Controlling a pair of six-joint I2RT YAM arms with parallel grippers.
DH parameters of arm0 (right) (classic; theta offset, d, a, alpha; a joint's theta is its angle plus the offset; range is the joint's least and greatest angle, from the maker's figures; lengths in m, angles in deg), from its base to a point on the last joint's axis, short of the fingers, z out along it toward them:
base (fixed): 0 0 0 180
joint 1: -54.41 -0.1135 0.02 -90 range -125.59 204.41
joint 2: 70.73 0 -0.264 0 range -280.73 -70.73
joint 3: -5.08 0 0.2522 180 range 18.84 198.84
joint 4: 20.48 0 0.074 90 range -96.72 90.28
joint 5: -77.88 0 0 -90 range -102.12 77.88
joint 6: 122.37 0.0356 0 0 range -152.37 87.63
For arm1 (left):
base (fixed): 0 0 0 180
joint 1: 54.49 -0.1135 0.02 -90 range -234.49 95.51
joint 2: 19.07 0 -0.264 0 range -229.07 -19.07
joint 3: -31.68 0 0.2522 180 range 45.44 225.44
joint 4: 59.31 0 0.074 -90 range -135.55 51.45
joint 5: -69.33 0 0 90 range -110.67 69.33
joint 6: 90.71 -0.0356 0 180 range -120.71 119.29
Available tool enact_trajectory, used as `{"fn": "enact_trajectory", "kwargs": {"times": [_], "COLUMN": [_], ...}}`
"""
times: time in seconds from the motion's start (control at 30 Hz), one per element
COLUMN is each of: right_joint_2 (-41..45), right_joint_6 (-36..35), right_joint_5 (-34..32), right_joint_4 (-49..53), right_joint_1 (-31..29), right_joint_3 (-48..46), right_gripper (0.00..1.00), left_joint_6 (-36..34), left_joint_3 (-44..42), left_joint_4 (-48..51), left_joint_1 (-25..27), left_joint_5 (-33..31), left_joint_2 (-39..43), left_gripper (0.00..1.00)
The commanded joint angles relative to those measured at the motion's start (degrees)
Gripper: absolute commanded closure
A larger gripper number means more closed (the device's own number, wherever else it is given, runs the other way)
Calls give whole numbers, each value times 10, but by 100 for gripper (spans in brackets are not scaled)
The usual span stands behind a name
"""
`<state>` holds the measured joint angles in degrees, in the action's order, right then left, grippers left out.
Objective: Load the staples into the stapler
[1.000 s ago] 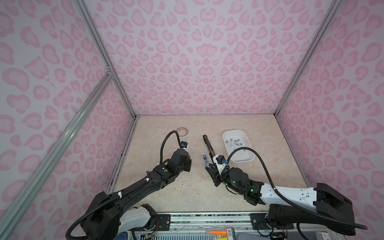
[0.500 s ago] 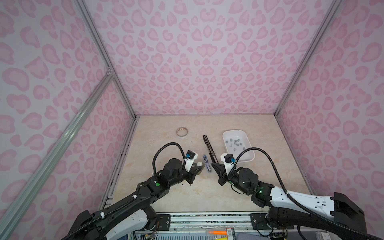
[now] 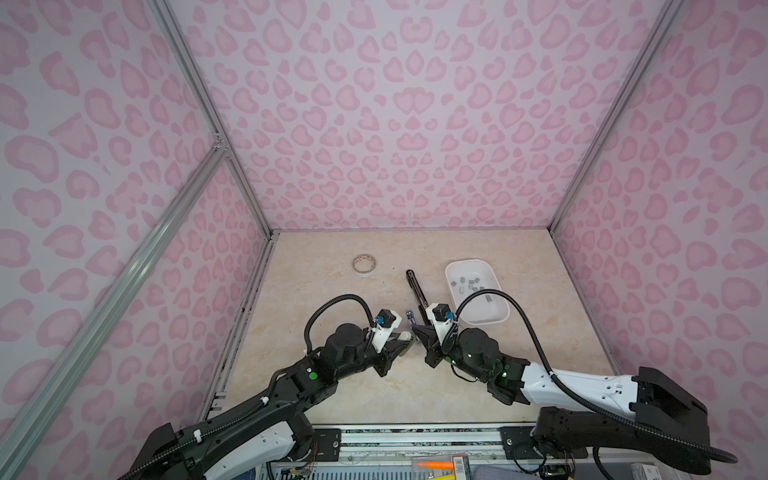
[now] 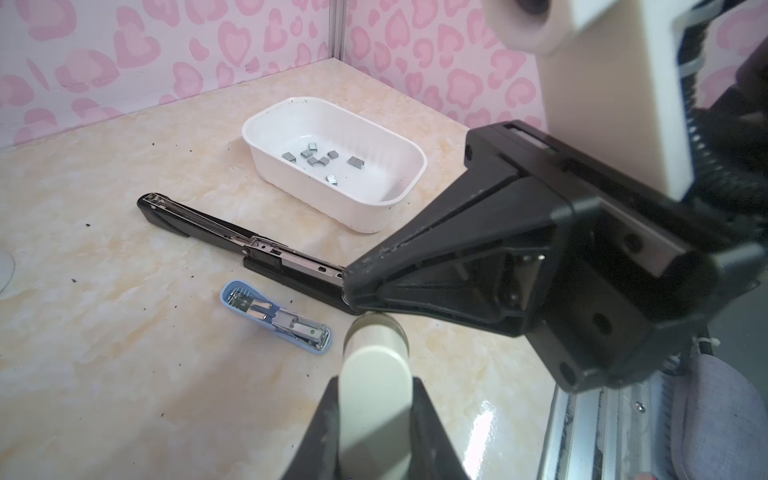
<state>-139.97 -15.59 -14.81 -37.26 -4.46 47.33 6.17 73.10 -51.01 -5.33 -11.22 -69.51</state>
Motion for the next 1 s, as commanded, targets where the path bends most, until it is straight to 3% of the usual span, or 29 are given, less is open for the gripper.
{"fn": "enact_trajectory", "kwargs": {"times": [0.0,0.47,0.73,0.97], "right_joint_2": [-1,-2,-22,-29], "right_joint_6": [6,4,12,-4], "right_joint_5": [28,21,-7,45], "right_joint_4": [2,2,6,-12], "right_joint_1": [-2,-9,-11,-21], "right_joint_3": [3,-7,-20,-26], "right_gripper": [100,78,78,77], "left_joint_6": [-9,-8,-3,3], "left_joint_3": [8,15,17,5], "left_joint_4": [-28,-32,-27,-45], "left_joint_1": [1,1,1,1], "left_joint_5": [8,3,-20,-20], "left_joint_2": [1,11,50,72], "left_gripper": [96,96,96,96]}}
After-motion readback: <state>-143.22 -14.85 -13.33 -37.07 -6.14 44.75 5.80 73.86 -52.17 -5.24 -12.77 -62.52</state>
